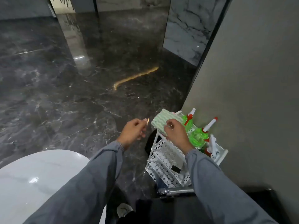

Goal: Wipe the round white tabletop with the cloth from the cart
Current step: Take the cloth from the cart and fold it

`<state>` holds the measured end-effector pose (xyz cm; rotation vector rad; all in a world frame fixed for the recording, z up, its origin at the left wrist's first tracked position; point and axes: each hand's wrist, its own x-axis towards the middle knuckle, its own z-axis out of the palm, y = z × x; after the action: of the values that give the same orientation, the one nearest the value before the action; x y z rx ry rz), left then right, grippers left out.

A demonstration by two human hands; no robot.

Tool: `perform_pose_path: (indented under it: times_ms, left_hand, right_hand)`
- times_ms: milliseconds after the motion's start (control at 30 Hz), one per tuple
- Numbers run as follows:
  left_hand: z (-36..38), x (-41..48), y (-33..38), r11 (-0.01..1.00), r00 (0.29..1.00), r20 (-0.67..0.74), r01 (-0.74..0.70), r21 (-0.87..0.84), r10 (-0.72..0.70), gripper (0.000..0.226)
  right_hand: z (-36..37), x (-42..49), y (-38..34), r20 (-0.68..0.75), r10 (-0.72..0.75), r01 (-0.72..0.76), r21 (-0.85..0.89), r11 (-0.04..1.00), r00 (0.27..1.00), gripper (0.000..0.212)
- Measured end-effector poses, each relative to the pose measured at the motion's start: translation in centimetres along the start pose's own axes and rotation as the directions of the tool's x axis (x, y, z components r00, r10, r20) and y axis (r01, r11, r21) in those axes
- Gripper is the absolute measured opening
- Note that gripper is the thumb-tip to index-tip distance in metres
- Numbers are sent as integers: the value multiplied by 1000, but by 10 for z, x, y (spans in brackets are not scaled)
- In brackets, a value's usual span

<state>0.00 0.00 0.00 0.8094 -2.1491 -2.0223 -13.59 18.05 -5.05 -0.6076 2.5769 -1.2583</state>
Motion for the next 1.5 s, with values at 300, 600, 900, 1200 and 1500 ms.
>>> perform_pose_path:
  times_ms: [300,600,900,1200,1500]
  left_hand:
    - [-24,3,-39,999,997,-63,43,-31,-45,32]
    - [-39,-7,-55,993,994,-62,83,-80,-88,34]
    - [-40,-16,-49,995,994,-72,74,-60,-78,31]
    - [-39,-19,-49,997,995,-67,71,-30,-73,33]
    - [-25,-18,-39,998,996,-62,70,6,-70,35]
  right_hand:
    - [50,22,-2,79,-130,150,-646,748,988,43]
    - [36,29,7,-16,-146,118,-510,852,989,17]
    - [20,29,3,71,-186,198,-423,884,980,9]
    - [67,26,-8,19,-88,72,-761,644,996,34]
    - [54,29,0,59,-93,105,-774,625,994,45]
